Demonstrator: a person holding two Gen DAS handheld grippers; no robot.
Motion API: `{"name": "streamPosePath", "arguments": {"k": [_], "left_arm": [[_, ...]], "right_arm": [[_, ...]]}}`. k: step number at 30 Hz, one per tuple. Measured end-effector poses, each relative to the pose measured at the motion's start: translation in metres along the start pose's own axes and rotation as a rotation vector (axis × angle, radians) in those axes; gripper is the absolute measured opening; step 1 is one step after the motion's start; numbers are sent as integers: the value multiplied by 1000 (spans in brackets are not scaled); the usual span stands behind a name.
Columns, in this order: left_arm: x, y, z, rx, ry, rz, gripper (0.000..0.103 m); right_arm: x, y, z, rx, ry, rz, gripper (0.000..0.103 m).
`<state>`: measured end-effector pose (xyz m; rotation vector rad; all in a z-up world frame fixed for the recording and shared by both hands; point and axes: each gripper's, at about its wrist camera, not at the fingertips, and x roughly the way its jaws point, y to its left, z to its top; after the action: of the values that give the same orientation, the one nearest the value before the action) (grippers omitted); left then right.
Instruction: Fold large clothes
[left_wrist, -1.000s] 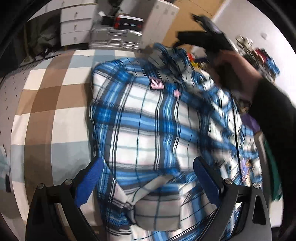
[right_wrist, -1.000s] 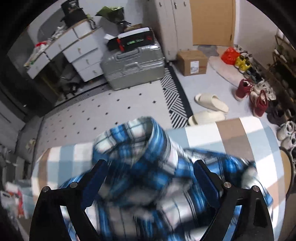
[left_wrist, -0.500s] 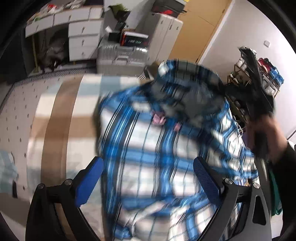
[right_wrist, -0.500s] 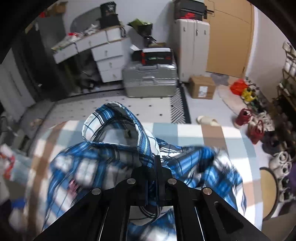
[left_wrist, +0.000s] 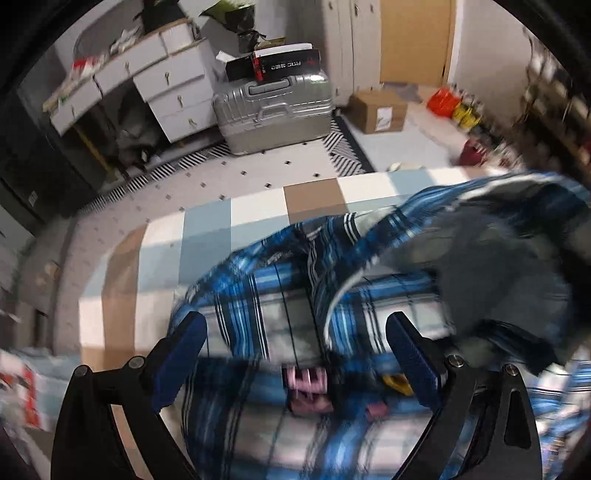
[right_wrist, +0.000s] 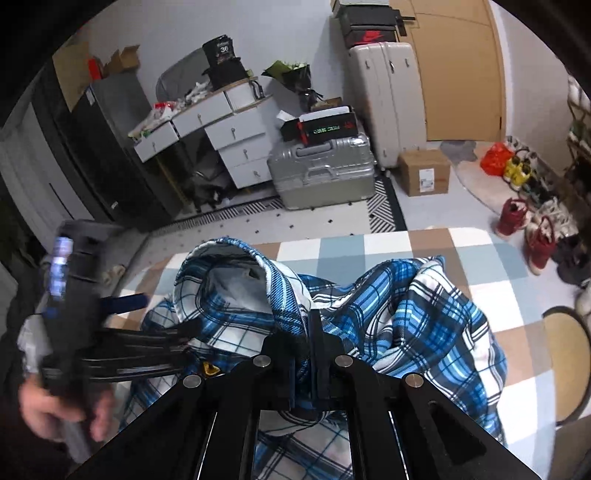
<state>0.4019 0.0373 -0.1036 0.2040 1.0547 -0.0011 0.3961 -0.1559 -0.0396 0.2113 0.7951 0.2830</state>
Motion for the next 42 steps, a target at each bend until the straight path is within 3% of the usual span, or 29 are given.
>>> {"name": "streamPosePath", "arguments": {"k": [1, 3, 4, 7, 16, 21, 23, 30, 37, 38, 39, 40, 42], "left_arm": [[7, -3, 0, 19, 6, 18, 91], [14, -4, 2, 31, 38, -9, 45], [20, 0, 2, 14, 82, -42, 2], [19, 16, 0, -69, 137, -67, 0], [-125, 23, -40, -31, -48, -144, 0], [-188, 10, -98, -16, -124, -204, 0], [-195, -1, -126, 13, -142, -216, 0], [-173, -35, -222, 45, -68, -268, 0], [-139, -51, -261, 57, -15, -250, 0], [-135, -51, -262, 63, -15, -253, 0], [-131, -52, -263, 72, -17, -245, 0], [-132, -53, -266, 77, -11, -243, 0], [-130, -52, -266, 74, 9, -260, 0]], "right_arm": [[0, 0, -1, -12, -5, -2, 5], [-3, 0, -2, -44, -11, 1, 5], [-3, 1, -3, -56, -11, -4, 5], [-10, 6, -2, -83, -16, -16, 5], [-98, 40, -10, -111, -129, 9, 5], [-149, 47, -57, -64, -176, 54, 5], [-162, 45, -85, -25, -184, 57, 5], [-183, 21, -183, 214, -182, 53, 5], [-158, -16, -255, 411, -6, 41, 9], [-157, -20, -262, 420, 21, 51, 11], [-156, -23, -265, 419, 51, 51, 23], [-159, -25, -267, 418, 66, 56, 43], [-171, -28, -267, 398, 44, 71, 68]]}}
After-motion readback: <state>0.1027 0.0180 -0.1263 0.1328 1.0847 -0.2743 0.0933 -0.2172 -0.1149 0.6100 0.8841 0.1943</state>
